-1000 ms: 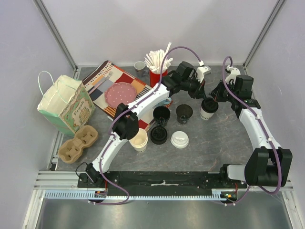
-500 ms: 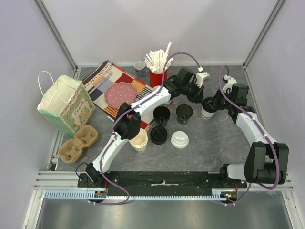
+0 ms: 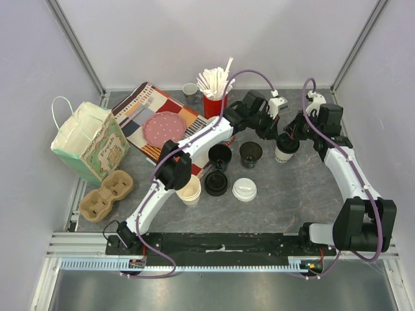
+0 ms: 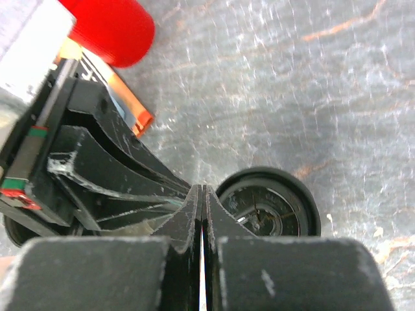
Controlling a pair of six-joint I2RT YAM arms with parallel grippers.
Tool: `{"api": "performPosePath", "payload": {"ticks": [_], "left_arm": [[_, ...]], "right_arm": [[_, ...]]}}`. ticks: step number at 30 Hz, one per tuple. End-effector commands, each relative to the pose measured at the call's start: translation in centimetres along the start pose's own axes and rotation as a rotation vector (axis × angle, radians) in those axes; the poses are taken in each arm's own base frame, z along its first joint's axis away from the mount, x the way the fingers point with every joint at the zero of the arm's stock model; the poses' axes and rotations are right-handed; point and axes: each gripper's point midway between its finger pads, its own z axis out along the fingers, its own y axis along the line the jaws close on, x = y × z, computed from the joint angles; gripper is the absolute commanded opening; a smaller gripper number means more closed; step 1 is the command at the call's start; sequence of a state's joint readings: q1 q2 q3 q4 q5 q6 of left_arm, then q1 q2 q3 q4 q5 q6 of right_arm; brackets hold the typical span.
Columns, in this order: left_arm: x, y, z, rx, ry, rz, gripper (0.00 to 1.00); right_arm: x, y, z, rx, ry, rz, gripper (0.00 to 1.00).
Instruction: Pack the takeout coffee
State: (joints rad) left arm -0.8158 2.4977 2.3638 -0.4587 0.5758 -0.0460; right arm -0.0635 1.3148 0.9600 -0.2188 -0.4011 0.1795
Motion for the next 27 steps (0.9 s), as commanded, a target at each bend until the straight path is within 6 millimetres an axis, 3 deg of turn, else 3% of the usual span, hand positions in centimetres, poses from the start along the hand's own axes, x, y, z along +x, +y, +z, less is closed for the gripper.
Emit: {"api": "performPosePath", "payload": {"ticks": [1, 4, 11, 13, 21, 27], "left_arm": [[-6.9, -2.3, -3.6, 0.011, -0.138, 0.118, 0.02], [-7.1, -1.8, -4.1, -0.002, -0.138, 0.112, 0.02], [-5.6, -1.2, -3.7, -0.004, -0.104, 0.090, 0.02], [-5.6, -1.1, -3.8, -0.005, -0.104, 0.089, 0.02], [-6.1, -1.4, -4.1, -0.002, -0.114, 0.103, 0.02], [-6.4, -1.5, -4.6, -0.008, -0.117, 0.107, 0.02]], "right_arm": [[-3.6, 1.7, -1.1, -0.043, -0.077, -0.043, 0.00], [-2.5, 0.9, -0.3, -0.023, -0.055, -0.036, 0.00], [4.3, -2.5, 1.8, 0.062, 0.071, 0.017, 0.00], [5.1, -2.9, 1.8, 0.072, 0.086, 0.025, 0.00], [1.6, -1.4, 0.4, 0.042, 0.013, -0.001, 0.00], [-2.7, 0.7, -1.8, 0.012, -0.076, -0.029, 0.00]]}}
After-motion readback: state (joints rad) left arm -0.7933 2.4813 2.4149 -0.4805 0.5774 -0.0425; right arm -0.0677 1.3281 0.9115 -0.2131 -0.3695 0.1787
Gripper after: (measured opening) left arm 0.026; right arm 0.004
